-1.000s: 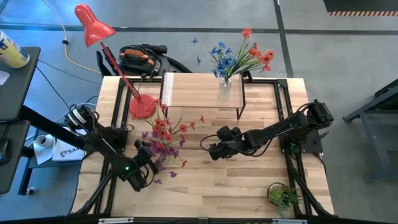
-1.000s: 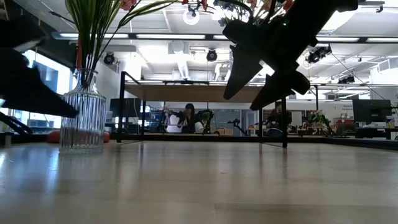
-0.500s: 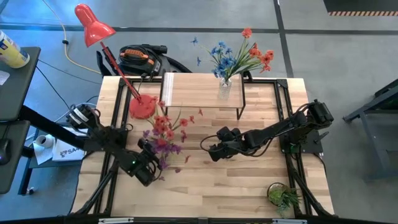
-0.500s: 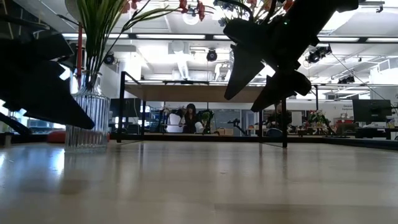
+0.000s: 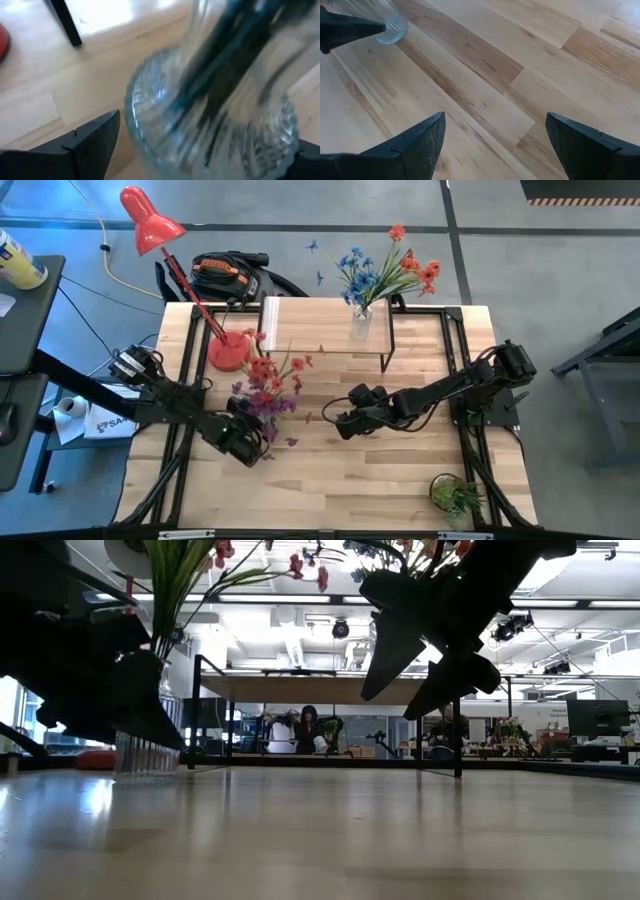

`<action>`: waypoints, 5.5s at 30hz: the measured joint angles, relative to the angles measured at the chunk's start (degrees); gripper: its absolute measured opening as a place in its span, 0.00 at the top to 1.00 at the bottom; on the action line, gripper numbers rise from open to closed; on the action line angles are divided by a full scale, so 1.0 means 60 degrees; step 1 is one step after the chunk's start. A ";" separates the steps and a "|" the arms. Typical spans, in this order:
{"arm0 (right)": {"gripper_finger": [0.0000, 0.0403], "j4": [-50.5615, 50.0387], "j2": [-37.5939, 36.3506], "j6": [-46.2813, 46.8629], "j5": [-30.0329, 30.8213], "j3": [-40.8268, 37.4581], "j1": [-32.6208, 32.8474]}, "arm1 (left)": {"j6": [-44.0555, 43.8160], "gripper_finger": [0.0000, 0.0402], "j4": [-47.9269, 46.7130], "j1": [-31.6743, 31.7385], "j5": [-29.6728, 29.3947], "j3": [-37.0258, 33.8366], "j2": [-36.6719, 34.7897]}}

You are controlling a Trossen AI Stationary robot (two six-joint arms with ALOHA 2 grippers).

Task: Pick and place flowers into a vace then onto a shelf
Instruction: Put the transparent flower vase containing the purple and orange flowers on the shelf

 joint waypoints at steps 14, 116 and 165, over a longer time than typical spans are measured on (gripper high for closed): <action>0.17 -0.0100 0.0000 0.0000 -0.0007 0.0000 0.0007 | 0.0714 0.01 0.0012 0.0412 0.1157 0.0000 0.0000; 0.17 -0.1460 0.0000 0.1425 0.0849 0.0000 0.1773 | 0.2977 0.20 -0.2963 0.0487 -0.0271 0.2866 -0.3046; 0.17 -0.1967 0.0000 0.1982 0.1745 0.0000 0.2470 | 1.1629 0.21 -0.0534 0.8742 0.4229 0.6113 -0.2269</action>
